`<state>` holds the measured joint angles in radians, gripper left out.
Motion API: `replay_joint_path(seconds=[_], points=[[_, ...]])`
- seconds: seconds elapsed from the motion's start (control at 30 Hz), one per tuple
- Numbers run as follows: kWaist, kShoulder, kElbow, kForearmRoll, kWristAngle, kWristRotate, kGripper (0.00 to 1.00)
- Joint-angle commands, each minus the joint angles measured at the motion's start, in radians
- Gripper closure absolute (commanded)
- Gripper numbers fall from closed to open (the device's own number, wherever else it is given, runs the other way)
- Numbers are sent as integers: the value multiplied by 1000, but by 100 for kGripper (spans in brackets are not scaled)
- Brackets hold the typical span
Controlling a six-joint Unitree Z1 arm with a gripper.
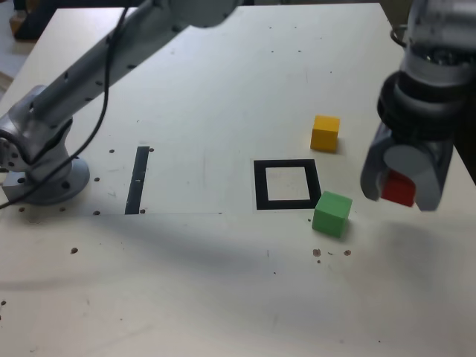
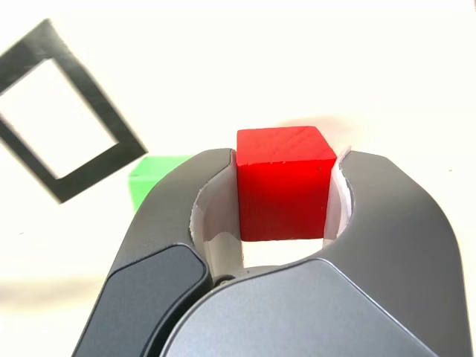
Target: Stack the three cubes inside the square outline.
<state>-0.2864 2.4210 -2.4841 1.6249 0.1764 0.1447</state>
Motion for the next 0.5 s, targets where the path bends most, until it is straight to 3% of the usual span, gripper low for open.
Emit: replay_joint_path(seconds=[0.0,0.47], points=[[-2,-67,51,13,8,-18,71],[26,-299,373,-3,3,-177,71]])
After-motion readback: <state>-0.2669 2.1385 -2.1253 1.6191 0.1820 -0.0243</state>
